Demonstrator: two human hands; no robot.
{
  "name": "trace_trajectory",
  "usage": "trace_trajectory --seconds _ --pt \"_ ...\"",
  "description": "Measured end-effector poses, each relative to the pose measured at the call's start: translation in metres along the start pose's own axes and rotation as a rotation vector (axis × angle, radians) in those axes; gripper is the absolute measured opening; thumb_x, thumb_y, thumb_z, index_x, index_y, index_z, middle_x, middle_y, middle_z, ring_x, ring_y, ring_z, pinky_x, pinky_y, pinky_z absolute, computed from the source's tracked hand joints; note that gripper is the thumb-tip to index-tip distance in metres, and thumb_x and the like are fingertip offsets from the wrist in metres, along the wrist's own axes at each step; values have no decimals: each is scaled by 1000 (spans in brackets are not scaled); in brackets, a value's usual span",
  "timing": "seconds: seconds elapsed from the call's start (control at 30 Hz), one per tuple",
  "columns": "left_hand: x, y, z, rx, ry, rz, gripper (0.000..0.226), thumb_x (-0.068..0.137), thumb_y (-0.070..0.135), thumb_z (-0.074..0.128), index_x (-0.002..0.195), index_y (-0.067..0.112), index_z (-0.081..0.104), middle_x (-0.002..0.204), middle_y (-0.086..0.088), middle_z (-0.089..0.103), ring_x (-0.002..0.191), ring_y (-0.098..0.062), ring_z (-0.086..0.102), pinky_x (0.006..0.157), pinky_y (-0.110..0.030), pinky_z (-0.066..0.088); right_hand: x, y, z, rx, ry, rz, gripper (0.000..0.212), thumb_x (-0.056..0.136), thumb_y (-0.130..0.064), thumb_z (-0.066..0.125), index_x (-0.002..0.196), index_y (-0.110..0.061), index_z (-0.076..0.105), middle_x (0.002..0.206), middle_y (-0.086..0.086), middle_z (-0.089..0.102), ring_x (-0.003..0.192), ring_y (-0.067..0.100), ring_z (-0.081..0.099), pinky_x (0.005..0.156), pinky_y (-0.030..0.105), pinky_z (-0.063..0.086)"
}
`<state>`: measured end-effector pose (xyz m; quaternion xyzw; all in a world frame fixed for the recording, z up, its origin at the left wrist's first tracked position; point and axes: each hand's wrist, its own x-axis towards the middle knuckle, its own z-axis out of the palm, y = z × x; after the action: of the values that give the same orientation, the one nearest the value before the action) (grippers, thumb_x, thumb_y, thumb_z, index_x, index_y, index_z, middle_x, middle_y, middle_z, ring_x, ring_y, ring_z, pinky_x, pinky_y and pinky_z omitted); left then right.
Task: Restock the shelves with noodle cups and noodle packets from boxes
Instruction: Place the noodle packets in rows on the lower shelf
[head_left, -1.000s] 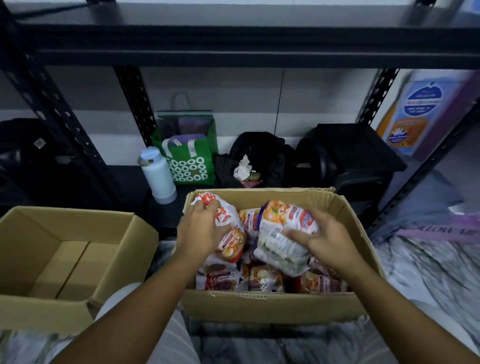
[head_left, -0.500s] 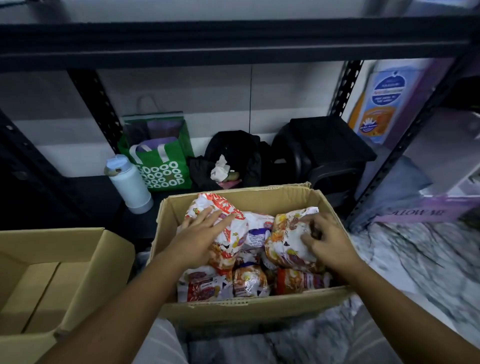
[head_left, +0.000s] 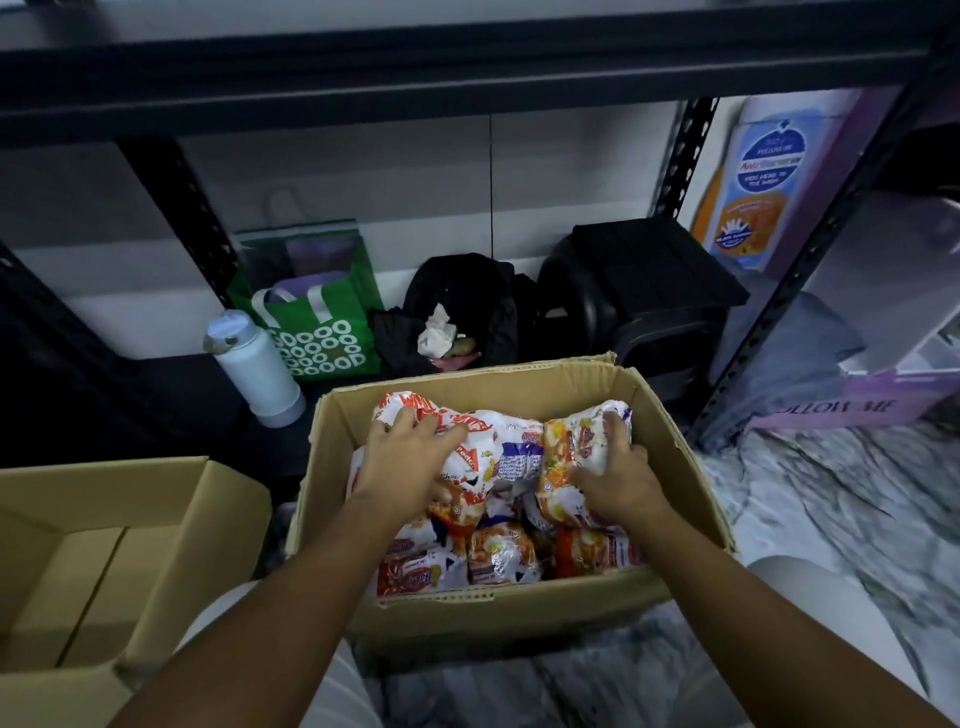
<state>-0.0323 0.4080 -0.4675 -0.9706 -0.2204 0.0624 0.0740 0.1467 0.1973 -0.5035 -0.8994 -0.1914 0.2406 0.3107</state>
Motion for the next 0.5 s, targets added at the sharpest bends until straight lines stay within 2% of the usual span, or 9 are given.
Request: trace_trajectory --seconds 0.1,0.17,0.23,0.3,0.37,0.4,0.47,0.5 --pt "-3 -16 -12 -3 93 -55 69 83 63 70 141 37 42 135 4 60 128 -24 48 99 -48 33 -5 -4 -14 -110 51 -202 97 88 -35 74 158 -47 9 146 13 42 113 38 60 96 47 53" --pt "-7 -29 -18 -38 217 -92 65 81 68 70 133 31 54 120 4 68 116 -24 58 93 -46 36 -7 -9 -28 -102 54 -344 103 81 -29 81 153 -56 12 143 5 48 122 35 55 101 53 50" --pt "-10 -41 -20 -91 392 -110 65 79 70 69 123 24 63 104 3 71 100 -25 63 84 -44 39 -10 -19 -44 -155 34 -428 111 78 -27 84 151 -61 7 147 -2 51 137 33 43 113 60 34" --pt "-10 -47 -19 -106 466 -130 70 81 76 60 125 22 61 107 1 67 99 -26 59 83 -45 41 -11 -31 -52 -343 -4 -488 113 83 -30 81 152 -61 -4 156 -5 45 149 33 24 118 64 16" --pt "-7 -41 -14 -172 301 -163 84 81 85 49 143 28 46 139 -3 52 124 -29 49 100 -55 41 -8 -42 -45 -518 -92 -511 108 89 -41 73 153 -58 -12 168 -3 25 154 33 14 118 66 13" --pt "-6 -35 -6 -228 156 -177 94 80 89 47 153 31 31 157 -5 33 138 -32 38 109 -61 34 -5 -42 -37 -568 -140 -480 107 90 -52 69 154 -55 -16 170 -2 14 154 33 14 118 67 16" --pt "-3 -21 11 -289 -60 -201 111 77 94 43 160 30 5 171 0 -3 152 -35 21 116 -68 21 0 -39 -19 -560 -167 -415 110 84 -70 64 152 -54 -21 171 -1 5 153 35 21 115 67 24" --pt "-1 -16 18 -286 -79 -211 114 77 96 39 161 29 0 171 0 -10 153 -35 19 117 -70 19 2 -37 -12 -545 -151 -400 111 82 -75 63 151 -55 -22 171 -1 5 152 35 24 113 66 27"
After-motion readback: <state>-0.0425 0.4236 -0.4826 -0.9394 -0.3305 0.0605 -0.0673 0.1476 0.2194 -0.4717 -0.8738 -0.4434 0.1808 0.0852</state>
